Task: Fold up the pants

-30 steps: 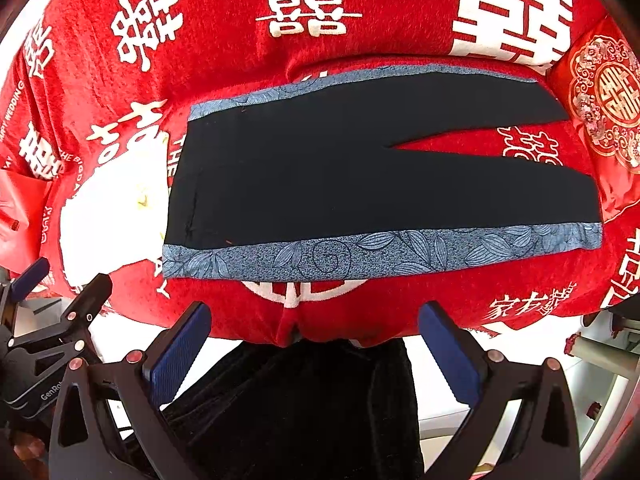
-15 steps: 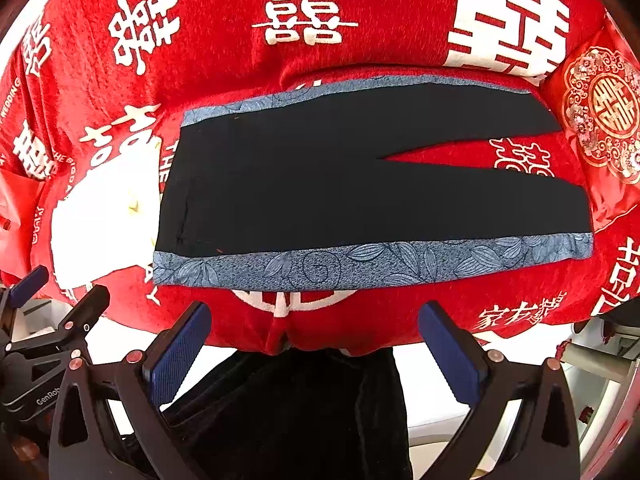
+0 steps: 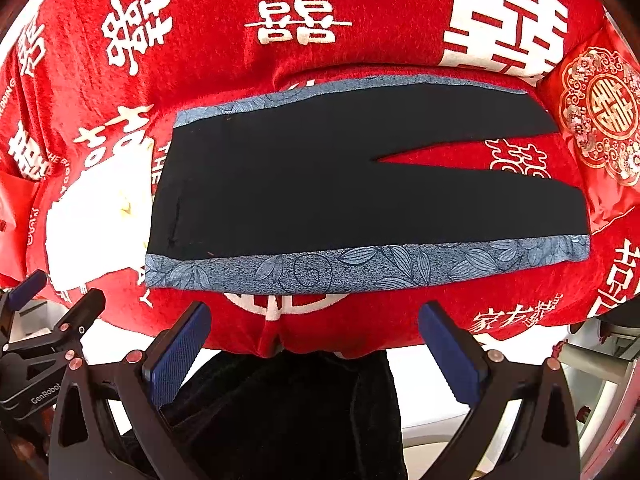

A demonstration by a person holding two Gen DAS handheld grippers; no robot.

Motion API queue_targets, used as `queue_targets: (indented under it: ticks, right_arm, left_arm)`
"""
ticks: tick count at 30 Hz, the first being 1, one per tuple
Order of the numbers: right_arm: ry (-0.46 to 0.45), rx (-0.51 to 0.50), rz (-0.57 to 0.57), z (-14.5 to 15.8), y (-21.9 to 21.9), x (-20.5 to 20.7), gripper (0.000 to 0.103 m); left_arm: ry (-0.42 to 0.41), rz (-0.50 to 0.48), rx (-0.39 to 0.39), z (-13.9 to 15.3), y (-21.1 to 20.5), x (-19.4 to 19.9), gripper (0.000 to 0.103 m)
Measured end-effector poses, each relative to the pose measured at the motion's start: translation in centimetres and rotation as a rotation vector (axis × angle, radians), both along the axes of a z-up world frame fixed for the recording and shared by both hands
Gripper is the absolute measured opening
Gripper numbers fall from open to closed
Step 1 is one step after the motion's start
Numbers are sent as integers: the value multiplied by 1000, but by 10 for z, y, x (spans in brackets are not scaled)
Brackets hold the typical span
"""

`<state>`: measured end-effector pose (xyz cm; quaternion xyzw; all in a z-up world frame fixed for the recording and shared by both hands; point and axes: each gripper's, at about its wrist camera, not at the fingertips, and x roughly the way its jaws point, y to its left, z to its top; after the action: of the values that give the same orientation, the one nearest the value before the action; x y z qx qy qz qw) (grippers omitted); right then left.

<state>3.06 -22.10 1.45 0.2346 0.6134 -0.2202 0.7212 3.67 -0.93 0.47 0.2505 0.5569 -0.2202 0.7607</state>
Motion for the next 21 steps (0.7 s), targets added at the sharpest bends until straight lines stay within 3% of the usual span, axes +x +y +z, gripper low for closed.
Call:
queue_targets:
  ticks: [21]
  right_arm:
    - [47,34,-36,-37,-17,-8,103]
  left_arm:
    - [95,5,11,-47,-13,7,103]
